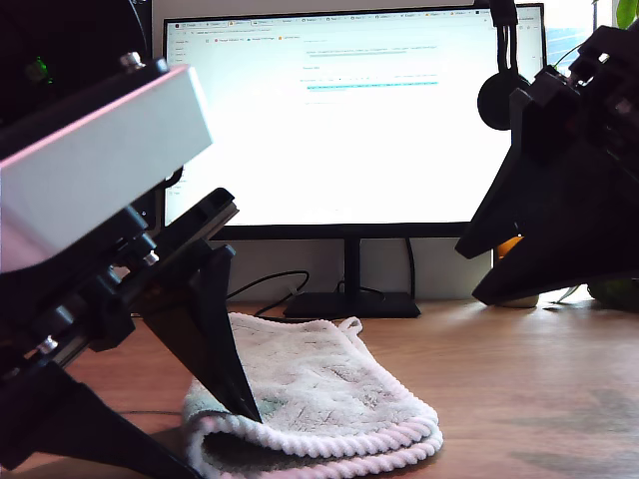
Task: Fold the tea towel to a neat square and place it to the right
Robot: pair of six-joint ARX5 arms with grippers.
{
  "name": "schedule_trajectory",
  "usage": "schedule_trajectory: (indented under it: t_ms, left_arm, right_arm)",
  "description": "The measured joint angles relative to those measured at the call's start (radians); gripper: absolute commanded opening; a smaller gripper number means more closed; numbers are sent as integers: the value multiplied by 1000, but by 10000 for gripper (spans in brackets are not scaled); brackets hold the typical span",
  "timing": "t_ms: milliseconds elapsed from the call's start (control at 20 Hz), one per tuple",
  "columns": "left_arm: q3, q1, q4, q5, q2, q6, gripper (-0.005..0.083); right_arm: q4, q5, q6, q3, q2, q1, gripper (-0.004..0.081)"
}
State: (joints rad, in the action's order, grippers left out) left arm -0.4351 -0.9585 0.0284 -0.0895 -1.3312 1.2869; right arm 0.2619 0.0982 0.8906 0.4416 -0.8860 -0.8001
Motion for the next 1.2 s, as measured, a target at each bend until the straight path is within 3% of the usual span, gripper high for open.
schedule_trajectory:
  t_ms: [150, 500, 850, 1200]
  left_arm:
    - [-7, 0, -14, 3, -2, 0, 288]
    - [-8, 6, -31, 13, -13, 0, -23]
    - [-18, 6, -43, 21, -19, -1, -24]
    - [-147, 10, -158, 32, -39, -79, -24]
  right_arm:
    - [-1, 0, -5, 0, 3, -1, 352]
    - [0, 1, -26, 0, 3, -51, 353]
    - [-8, 19, -26, 0, 3, -129, 407]
    - [-62, 26, -53, 0, -40, -197, 409]
